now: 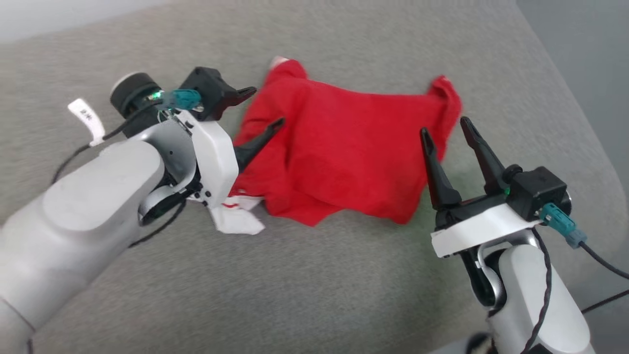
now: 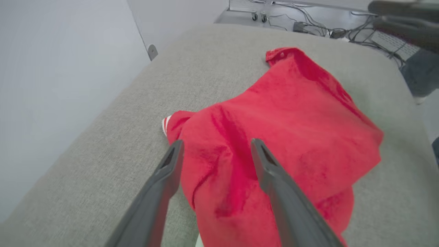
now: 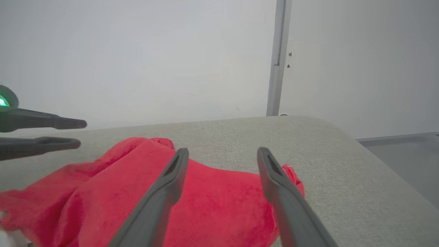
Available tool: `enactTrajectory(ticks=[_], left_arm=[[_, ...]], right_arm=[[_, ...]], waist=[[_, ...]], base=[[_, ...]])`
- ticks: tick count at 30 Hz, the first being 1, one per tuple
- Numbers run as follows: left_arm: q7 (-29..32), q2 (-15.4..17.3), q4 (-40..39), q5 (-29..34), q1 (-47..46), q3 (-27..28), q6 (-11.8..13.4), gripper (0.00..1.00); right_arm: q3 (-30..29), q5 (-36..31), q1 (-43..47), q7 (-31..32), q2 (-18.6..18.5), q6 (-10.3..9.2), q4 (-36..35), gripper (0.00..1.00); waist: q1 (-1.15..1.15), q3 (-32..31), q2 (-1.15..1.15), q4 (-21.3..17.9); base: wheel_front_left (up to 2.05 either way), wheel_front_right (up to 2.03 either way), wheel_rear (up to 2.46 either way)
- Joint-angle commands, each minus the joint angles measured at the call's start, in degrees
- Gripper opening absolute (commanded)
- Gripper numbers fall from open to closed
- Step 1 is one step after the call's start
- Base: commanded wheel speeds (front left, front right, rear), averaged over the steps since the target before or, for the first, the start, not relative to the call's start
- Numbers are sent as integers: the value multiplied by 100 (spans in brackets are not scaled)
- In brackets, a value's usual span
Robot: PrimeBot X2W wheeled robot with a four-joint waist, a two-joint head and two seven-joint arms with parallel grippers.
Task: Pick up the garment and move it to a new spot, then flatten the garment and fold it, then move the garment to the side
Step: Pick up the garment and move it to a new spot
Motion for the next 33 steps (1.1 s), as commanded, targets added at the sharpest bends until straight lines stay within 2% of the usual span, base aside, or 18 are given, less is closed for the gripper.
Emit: enactTrajectory(ticks=[1, 5, 8, 11, 13, 18, 24, 25, 33], left_arm=[[-340, -105, 161, -275, 162, 28, 15, 100], [-1201, -389, 778, -860, 617, 321, 15, 100], [-1618, -650, 1336, -1316, 1273, 679, 15, 100], [-1687, -778, 1596, -1392, 1787, 1000, 16, 100], [-1697, -795, 1632, -1295, 2115, 1521, 37, 100], [-1698, -829, 1421, -553, 3196, 2787, 114, 100], [-1699, -937, 819, 422, 4517, 4351, 264, 100], [-1699, -937, 819, 422, 4517, 4351, 264, 100], [-1700, -1456, -389, 1794, 6062, 6366, 494, 100]], right_arm=[[-91, -162, 89, -31, -5, -2, 59, 100], [-447, -417, 179, -31, -5, -3, 205, 100], [-854, -677, 298, -31, -4, -3, 303, 100], [-1073, -861, 403, -32, -2, -2, 344, 100], [-1148, -943, 468, -31, -3, -3, 367, 100], [-1342, -1077, 695, -32, -11, -3, 416, 100], [-1477, -1080, 978, -32, -32, -3, 401, 100], [-1477, -1080, 978, -32, -32, -3, 401, 100], [-1634, -988, 1279, -32, -26, -3, 281, 100]], waist=[[0, -428, 0, 472], [0, -741, 0, 897], [0, -1001, 0, 1307], [0, -1165, 0, 1577], [0, -1231, 0, 1732], [0, -1392, 0, 2050], [0, -1531, 0, 2221], [0, -1531, 0, 2221], [0, -1707, 0, 2194]], base=[[0, 0, 0], [0, 0, 0], [0, 0, 0], [0, 0, 0], [0, 0, 0], [0, 0, 0], [0, 0, 0], [0, 0, 0], [0, 0, 0]])
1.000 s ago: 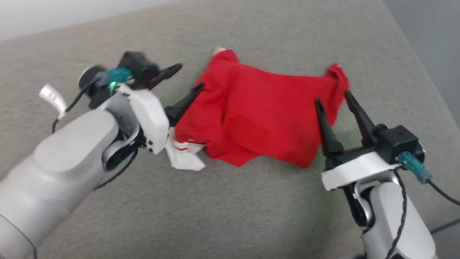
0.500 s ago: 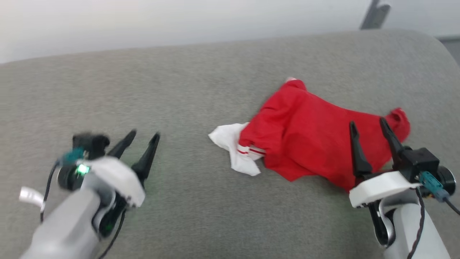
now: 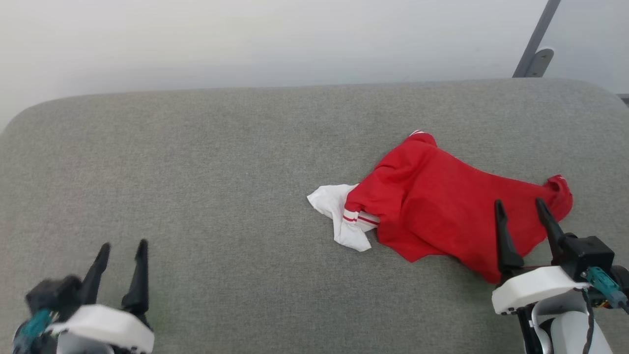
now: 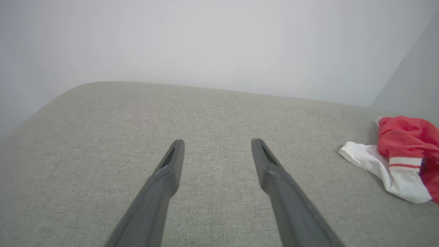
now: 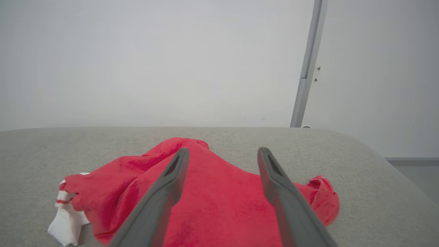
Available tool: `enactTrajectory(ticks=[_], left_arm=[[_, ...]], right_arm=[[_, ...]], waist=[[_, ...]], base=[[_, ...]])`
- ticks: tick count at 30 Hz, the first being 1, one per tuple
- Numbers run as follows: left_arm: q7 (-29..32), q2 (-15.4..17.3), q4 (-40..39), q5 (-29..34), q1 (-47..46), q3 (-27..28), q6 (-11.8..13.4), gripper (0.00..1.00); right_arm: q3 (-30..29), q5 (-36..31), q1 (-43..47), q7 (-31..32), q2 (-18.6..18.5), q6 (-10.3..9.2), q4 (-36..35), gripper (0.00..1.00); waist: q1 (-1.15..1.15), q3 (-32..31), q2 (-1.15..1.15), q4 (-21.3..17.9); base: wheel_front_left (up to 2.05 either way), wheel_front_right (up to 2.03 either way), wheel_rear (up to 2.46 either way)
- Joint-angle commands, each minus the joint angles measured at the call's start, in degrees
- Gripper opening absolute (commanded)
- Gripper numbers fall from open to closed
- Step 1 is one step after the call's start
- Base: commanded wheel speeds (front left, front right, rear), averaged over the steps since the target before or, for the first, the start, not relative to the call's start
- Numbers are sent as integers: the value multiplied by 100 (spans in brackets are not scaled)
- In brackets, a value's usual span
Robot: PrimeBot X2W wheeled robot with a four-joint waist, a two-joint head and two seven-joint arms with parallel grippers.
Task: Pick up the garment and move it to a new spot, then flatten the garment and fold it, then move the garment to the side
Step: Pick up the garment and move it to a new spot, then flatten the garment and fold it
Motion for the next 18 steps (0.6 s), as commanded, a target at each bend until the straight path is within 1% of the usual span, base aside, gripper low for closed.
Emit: enactTrajectory(ticks=[1, 4, 7, 11, 15, 18], left_arm=[[-29, -94, -119, 98, 135, 162, -13, 100], [-29, -288, -475, 675, 490, 577, -71, 100], [-29, -523, -771, 1055, 692, 929, -152, 100], [-29, -761, -928, 1316, 754, 1215, -326, 100], [-29, -893, -917, 1463, 768, 1316, -422, 100], [-29, -960, -894, 1553, 775, 1359, -448, 100]], right_arm=[[0, 32, 61, -32, 4, -4, -50, 100], [-34, 64, 119, -31, 10, -4, -167, 100], [-34, 99, 140, -32, 18, -4, -305, 100], [-27, 104, 145, -31, 22, -3, -411, 100], [3, 68, 155, -32, 26, -4, -402, 100], [23, 103, 139, -32, 28, -4, -361, 100]], waist=[[0, -21, 0, -27], [0, -59, 0, -58], [0, -59, 0, -90], [0, -44, 0, -107], [0, -36, 0, -127], [0, -27, 0, -150]], base=[[0, 0, 0], [0, 0, 0], [0, 0, 0], [0, 0, 0], [0, 0, 0], [0, 0, 0]])
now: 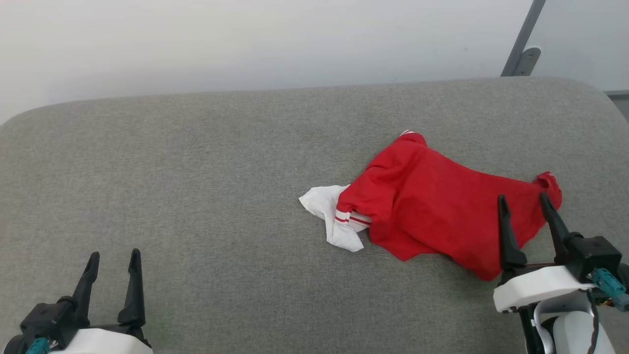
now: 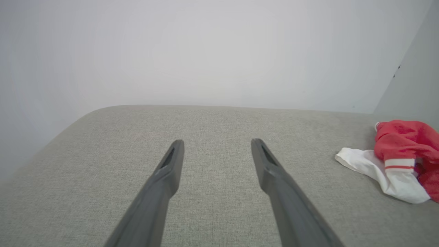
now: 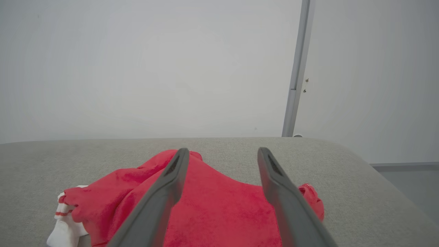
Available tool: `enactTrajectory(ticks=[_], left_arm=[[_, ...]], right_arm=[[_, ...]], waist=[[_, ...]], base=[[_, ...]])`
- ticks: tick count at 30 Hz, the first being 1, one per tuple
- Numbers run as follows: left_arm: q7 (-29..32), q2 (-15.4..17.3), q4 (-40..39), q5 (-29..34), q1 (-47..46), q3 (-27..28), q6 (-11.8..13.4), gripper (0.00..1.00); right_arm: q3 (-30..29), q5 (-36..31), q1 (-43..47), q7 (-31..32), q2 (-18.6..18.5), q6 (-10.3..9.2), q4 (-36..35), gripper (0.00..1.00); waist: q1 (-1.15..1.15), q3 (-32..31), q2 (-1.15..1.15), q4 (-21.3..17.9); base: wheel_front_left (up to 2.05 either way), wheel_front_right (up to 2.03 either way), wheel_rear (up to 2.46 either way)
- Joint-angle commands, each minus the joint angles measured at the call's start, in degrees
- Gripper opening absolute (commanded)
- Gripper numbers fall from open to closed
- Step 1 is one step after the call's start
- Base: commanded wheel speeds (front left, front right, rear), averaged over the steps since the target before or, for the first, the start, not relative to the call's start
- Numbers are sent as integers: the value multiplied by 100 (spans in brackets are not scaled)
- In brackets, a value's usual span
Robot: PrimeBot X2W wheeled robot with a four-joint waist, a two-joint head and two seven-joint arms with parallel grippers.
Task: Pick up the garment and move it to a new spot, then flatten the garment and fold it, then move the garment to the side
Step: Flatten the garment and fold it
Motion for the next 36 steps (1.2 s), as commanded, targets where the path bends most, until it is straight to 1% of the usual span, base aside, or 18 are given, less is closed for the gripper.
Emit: enactTrajectory(ticks=[1, 3, 6, 9, 11, 14, 16, 17, 18, 21, 23, 24, 25, 27, 30, 32, 36], left_arm=[[-29, -6, 12, 92, 67, 34, -28, 100], [-29, -73, -5, 89, 24, 25, -39, 100], [-30, 70, -31, 167, -272, -217, -43, 100], [-29, 384, 66, -6, -756, -816, -47, 100], [109, 720, 142, -212, -1262, -1257, -47, 100], [753, 1223, 300, -655, -2093, -2051, -42, 100], [1472, 1552, 429, -1131, -2591, -2694, -43, 100], [1818, 1713, 470, -1411, -2863, -2924, -43, 100], [1818, 1713, 470, -1411, -2863, -2924, -43, 100], [3047, 2183, 561, -2248, -3515, -3792, -32, 100], [3692, 2390, 644, -2808, -3900, -4097, -31, 100], [4003, 2435, 694, -3073, -4032, -4246, -33, 100], [4252, 2517, 715, -3244, -4178, -4376, -33, 100], [4555, 2650, 773, -3615, -4456, -4562, -33, 100], [4836, 2735, 867, -3876, -4700, -4929, -33, 100], [4912, 2790, 915, -4024, -4824, -5171, -33, 100], [4887, 2755, 1059, -4302, -4949, -5462, -33, 100]], right_arm=[[38, 46, 10, -31, 17, -4, 12, 100], [99, 80, -63, -31, 18, -4, 44, 100], [207, 181, -206, -31, 17, -4, 56, 100], [322, 286, -346, -32, 14, -4, 49, 100], [399, 356, -460, -32, 11, -4, 64, 100], [488, 468, -611, -32, 13, -4, 74, 100], [546, 533, -682, -32, 11, -4, 84, 100], [590, 570, -717, -31, 11, -3, 95, 100], [590, 570, -717, -31, 11, -3, 95, 100], [643, 654, -795, -31, 12, -3, 123, 100], [696, 726, -809, -31, 13, -4, 132, 100], [698, 755, -819, -32, 14, -4, 126, 100], [719, 790, -833, -32, 12, -3, 115, 100], [744, 852, -860, -32, 14, -3, 89, 100], [760, 896, -880, -31, 14, -3, 71, 100], [785, 933, -895, -32, 15, -3, 67, 100], [800, 986, -914, -32, 15, -4, 28, 100]], waist=[[0, 21, 0, -29], [0, 77, 0, -79], [0, 237, 0, -170], [0, 412, 0, -286], [0, 546, 0, -399], [0, 752, 0, -589], [0, 872, 0, -729], [0, 928, 0, -804], [0, 928, 0, -804], [0, 1079, 0, -1012], [0, 1195, 0, -1151], [0, 1243, 0, -1210], [0, 1298, 0, -1275], [0, 1406, 0, -1396], [0, 1528, 0, -1528], [0, 1582, 0, -1600], [0, 1658, 0, -1673]], base=[[0, 0, 0], [0, 0, 0], [0, 0, 0], [0, 0, 0], [0, 0, 0], [0, 0, 0], [0, 0, 0], [0, 0, 0], [0, 0, 0], [0, 0, 0], [0, 0, 0], [0, 0, 0], [0, 0, 0], [0, 0, 0], [0, 0, 0], [0, 0, 0], [0, 0, 0]])
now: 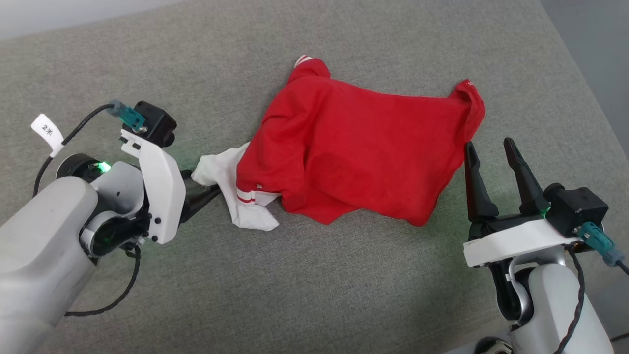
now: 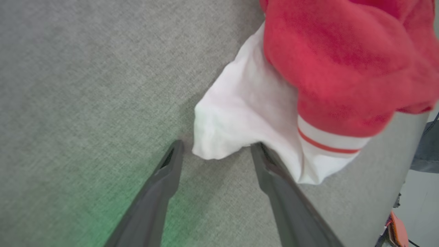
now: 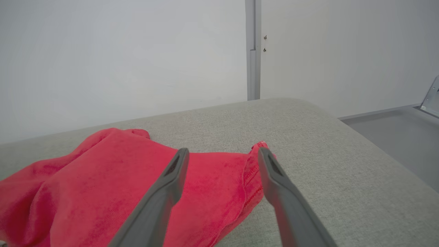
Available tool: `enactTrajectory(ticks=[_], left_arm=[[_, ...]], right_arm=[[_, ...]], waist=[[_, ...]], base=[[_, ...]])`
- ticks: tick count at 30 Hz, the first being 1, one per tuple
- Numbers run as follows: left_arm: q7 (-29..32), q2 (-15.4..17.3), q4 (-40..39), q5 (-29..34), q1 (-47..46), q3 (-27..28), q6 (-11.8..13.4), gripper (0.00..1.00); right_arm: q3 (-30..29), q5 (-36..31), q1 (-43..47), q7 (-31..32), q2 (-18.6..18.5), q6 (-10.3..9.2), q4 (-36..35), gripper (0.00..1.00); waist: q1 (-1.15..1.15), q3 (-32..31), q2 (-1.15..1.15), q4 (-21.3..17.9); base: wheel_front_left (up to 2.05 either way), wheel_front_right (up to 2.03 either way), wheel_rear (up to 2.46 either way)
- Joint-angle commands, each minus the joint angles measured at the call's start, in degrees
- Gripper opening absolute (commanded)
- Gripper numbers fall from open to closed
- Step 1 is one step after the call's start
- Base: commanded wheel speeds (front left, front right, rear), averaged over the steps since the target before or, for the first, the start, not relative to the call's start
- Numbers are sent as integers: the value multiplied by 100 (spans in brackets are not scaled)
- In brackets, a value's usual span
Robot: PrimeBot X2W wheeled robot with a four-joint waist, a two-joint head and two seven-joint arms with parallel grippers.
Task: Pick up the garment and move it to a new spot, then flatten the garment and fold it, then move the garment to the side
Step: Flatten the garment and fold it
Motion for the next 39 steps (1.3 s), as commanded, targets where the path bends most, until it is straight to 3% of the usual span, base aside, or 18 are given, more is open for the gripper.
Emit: enactTrajectory(ticks=[1, 2, 3, 5, 6, 24, 25, 26, 27, 35, 39], left_arm=[[-42, -2, 89, -60, -61, -123, 14, 100], [-83, -14, 130, -110, -99, -170, 14, 100], [-126, -39, 172, -170, -118, -230, 15, 94], [-233, -67, 235, -313, -177, -322, 14, 41], [-263, -85, 251, -413, -190, -365, 14, 0], [-1127, 127, 375, -1012, -913, -1078, 13, 0], [-1114, 126, 372, -1073, -938, -1100, 13, 43], [-1114, 126, 372, -1073, -938, -1100, 13, 43], [-1119, 124, 364, -1104, -990, -1107, 13, 100], [-633, -48, 491, -1672, -1195, -1143, 13, 100], [-373, -96, 736, -1667, -1198, -1290, 13, 100]], right_arm=[[0, 23, -36, -32, 4, -2, -37, 100], [-2, 34, -56, -32, 6, -2, -53, 100], [-5, 36, -68, -31, 5, -2, -57, 100], [-20, 33, -95, -32, 5, -2, -65, 100], [-22, 34, -106, -32, 5, -2, -63, 100], [-6, -46, -166, -32, 5, -2, 21, 100], [-1, -43, -162, -32, 4, -3, 23, 100], [-1, -43, -162, -32, 4, -3, 23, 100], [5, -40, -157, -32, 4, -3, 25, 100], [76, 32, -131, -31, 5, -2, -3, 100], [102, 96, -111, -32, 5, -2, -7, 100]], waist=[[0, 64, 0, -49], [0, 89, 0, -53], [0, 96, 0, -53], [0, 119, 0, -40], [0, 124, 0, -32], [0, 5, 0, 200], [0, 1, 0, 196], [0, 1, 0, 196], [0, 2, 0, 189], [0, 78, 0, 57], [0, 136, 0, -40]], base=[[0, 0, 0], [0, 0, 0], [0, 0, 0], [0, 0, 0], [0, 0, 0], [0, 0, 0], [0, 0, 0], [0, 0, 0], [0, 0, 0], [0, 0, 0], [0, 0, 0]])
